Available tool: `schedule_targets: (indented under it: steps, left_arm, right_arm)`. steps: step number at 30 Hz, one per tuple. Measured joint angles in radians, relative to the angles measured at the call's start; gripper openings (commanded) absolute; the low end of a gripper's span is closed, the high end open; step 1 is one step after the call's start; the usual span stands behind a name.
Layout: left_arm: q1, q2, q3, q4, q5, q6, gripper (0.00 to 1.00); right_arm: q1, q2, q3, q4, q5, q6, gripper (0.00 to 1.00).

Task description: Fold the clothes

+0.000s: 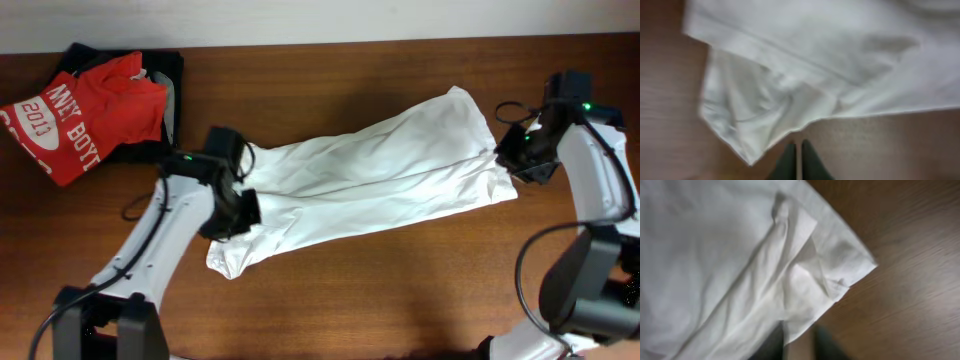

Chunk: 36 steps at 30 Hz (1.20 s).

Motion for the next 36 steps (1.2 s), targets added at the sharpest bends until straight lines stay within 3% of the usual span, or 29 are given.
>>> schedule_targets:
  steps: [5,9,12,16,17,23,31,36]
  left_arm:
    - [-0.019,0.001,-0.134,0.14,0.031,-0.01,0.01]
    - [-0.019,0.006,-0.203,0.235,0.045,-0.01,0.01]
    - [-0.019,0.065,-0.217,0.276,0.045,-0.01,0.01]
    - [-0.007,0.118,-0.217,0.298,0.057,-0.01,0.01]
    - [0.005,0.119,-0.216,0.299,0.064,-0.01,0.01]
    - [0.15,0.124,-0.215,0.205,0.018,-0.032,0.01]
    - [0.379,0.125,-0.215,0.175,-0.045,-0.04,0.01]
    - [0.474,0.14,-0.178,0.126,-0.089,-0.036,0.01]
  right_arm:
    - [0.059,0.103,0.0,0.009,-0.008,-0.017,0.11]
    - [0.08,0.156,0.0,0.01,-0.008,-0.025,0.15]
    - [0.08,0.181,0.0,0.018,-0.008,-0.045,0.2]
    - [0.08,0.187,0.0,0.044,-0.008,-0.097,0.38]
    - [0.08,0.187,0.0,0.06,-0.008,-0.105,0.39]
    - [0.08,0.187,-0.026,0.09,-0.008,-0.151,0.38]
    - [0.08,0.188,-0.031,-0.031,-0.008,-0.158,0.28]
    - [0.08,0.188,-0.031,-0.104,-0.009,-0.165,0.28]
